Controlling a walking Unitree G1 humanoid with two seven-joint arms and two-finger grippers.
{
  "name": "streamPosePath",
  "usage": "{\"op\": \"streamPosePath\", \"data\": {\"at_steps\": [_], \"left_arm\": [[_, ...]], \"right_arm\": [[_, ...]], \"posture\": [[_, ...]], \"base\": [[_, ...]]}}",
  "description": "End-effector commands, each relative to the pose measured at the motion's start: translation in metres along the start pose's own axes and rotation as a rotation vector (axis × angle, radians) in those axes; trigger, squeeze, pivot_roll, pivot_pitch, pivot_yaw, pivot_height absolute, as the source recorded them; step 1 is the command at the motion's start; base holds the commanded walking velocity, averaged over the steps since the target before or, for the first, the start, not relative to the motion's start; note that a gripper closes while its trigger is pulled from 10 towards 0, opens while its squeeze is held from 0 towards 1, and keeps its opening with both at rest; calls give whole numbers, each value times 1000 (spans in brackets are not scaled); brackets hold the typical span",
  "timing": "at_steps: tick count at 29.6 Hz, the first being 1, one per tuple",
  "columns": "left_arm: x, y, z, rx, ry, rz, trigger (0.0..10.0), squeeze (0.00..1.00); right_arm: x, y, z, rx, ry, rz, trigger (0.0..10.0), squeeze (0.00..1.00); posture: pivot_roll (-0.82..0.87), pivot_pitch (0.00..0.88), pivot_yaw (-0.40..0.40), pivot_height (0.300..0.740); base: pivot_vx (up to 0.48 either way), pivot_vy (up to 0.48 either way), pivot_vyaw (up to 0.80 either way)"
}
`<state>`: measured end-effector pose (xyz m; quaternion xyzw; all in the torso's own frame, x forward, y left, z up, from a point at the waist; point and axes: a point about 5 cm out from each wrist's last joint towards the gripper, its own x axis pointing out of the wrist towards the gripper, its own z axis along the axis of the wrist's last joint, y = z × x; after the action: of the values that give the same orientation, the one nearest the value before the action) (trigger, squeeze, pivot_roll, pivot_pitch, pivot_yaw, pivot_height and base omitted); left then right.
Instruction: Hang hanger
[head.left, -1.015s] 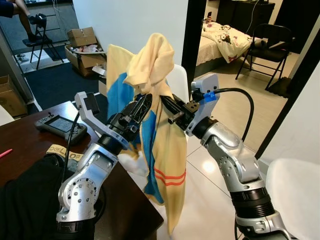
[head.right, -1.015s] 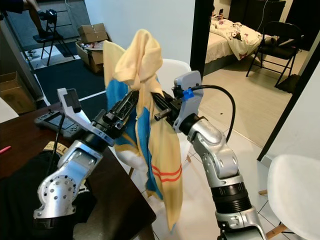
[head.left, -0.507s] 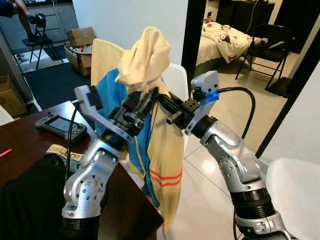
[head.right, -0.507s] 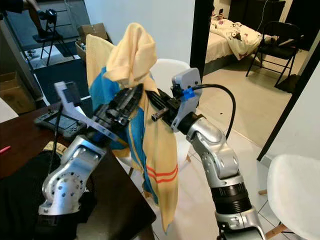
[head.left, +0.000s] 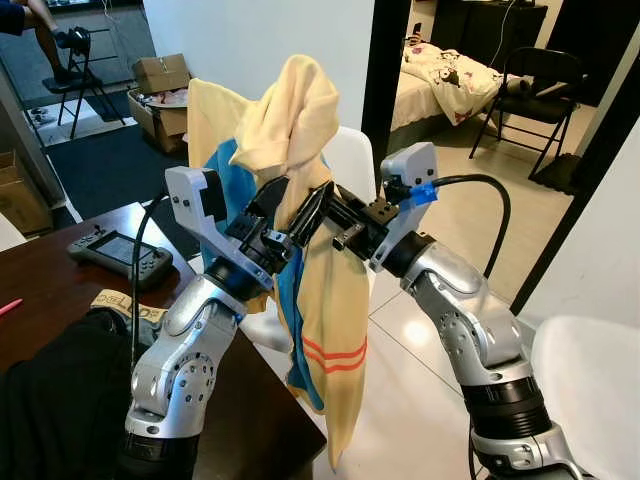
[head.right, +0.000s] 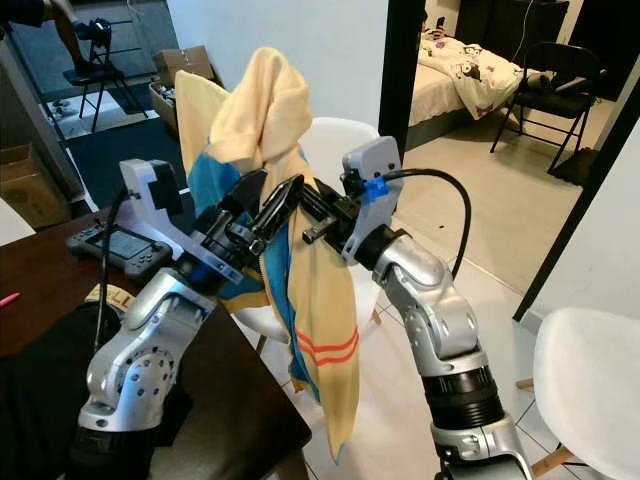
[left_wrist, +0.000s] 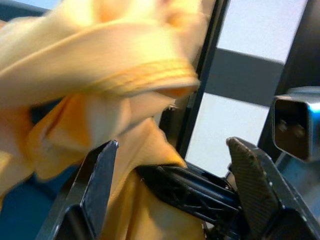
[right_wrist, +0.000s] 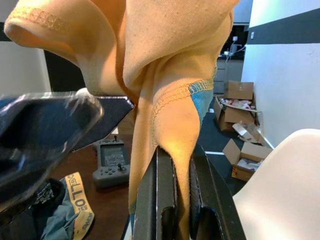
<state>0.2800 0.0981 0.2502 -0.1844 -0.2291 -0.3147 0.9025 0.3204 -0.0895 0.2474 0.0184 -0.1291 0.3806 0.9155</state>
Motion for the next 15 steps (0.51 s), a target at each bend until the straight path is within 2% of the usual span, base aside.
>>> {"op": "streamPosePath", "data": {"at_steps": [1, 2, 7, 8, 10, 12, 15], "left_arm": [[-2, -4, 3, 49, 2, -23, 10000, 0], [-6, -4, 2, 86, 17, -23, 10000, 0], [-15, -3, 1, 131, 38, -3, 10000, 0], [-19, -1, 0, 165, 44, 14, 10000, 0], [-21, 0, 1, 190, 45, 30, 10000, 0], [-21, 3, 1, 277, 43, 49, 10000, 0], [-21, 4, 1, 299, 42, 54, 10000, 0]], "right_arm": [[1, 5, 9, -19, -38, 23, 0, 0], [0, 4, 9, -21, -36, 19, 0, 0], [0, 1, 9, -25, -33, 8, 0, 0], [0, 0, 9, -25, -33, 4, 0, 0], [0, -1, 9, -24, -32, 2, 0, 0], [0, -1, 10, -23, -34, 8, 0, 0], [1, -1, 11, -23, -34, 9, 0, 0]], "posture": [[66, 0, 12, 740], [66, 0, 11, 740], [73, 0, 8, 740], [79, 0, 4, 740], [79, 0, 4, 740], [79, 0, 4, 740], [79, 0, 4, 740]], "base": [[0, 0, 0], [0, 0, 0], [0, 0, 0], [0, 0, 0], [0, 0, 0], [0, 0, 0], [0, 0, 0]]}}
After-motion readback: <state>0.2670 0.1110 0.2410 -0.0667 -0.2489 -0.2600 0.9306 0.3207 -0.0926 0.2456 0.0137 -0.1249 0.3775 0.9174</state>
